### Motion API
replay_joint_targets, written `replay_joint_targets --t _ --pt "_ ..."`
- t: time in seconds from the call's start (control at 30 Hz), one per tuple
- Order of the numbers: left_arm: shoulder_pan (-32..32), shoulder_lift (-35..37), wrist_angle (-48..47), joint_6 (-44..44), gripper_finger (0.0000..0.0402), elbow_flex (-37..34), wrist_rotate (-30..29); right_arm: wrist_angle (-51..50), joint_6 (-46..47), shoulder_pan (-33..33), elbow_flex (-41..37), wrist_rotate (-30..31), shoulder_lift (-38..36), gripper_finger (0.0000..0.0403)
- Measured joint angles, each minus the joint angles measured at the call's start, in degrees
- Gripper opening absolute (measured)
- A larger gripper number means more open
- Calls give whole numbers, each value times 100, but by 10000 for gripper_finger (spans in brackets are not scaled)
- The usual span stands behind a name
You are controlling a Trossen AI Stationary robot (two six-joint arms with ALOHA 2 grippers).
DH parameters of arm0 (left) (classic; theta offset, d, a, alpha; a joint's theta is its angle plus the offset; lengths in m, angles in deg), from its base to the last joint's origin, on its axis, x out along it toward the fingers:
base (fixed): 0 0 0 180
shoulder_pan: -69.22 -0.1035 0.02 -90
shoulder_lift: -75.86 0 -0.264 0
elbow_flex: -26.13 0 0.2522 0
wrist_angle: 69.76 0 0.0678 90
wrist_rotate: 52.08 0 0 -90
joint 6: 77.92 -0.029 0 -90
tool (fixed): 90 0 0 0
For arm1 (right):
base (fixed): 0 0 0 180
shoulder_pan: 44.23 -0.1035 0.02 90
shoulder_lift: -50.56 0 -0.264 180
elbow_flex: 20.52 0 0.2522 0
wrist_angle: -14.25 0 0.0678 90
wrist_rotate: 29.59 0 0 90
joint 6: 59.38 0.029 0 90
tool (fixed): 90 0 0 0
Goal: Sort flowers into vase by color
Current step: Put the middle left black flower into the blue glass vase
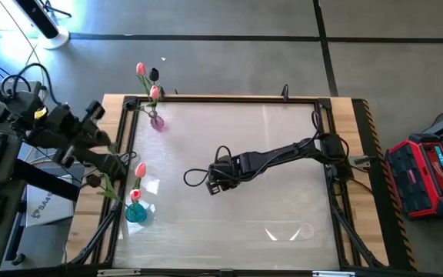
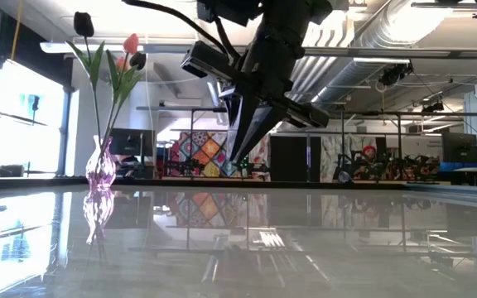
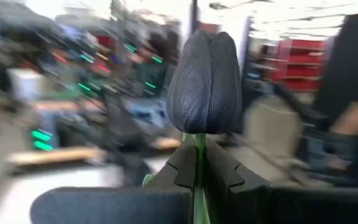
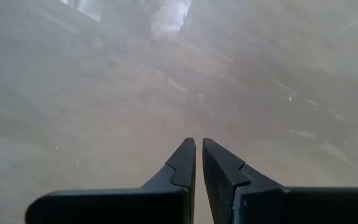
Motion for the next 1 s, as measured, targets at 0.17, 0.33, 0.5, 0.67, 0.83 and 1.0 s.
replay_joint_targets --t 0.17,0.33,0.5,0.67,0.83,1.0 --pt "0 -13 -134 434 0 -287 796 26 213 0 0 115 2 19" --pt "0 81 163 508 0 -830 994 46 265 2 0 146 2 19" --pt "0 269 679 400 0 -1486 1256 50 401 -44 0 164 2 19" --pt "3 574 1314 586 0 -2141 1605 44 577 -130 0 167 2 19" --pt "3 951 2129 900 0 -2730 1847 40 865 -220 0 263 2 19" --pt "1 1204 2820 1044 0 -3007 2047 40 1015 -258 0 245 2 19"
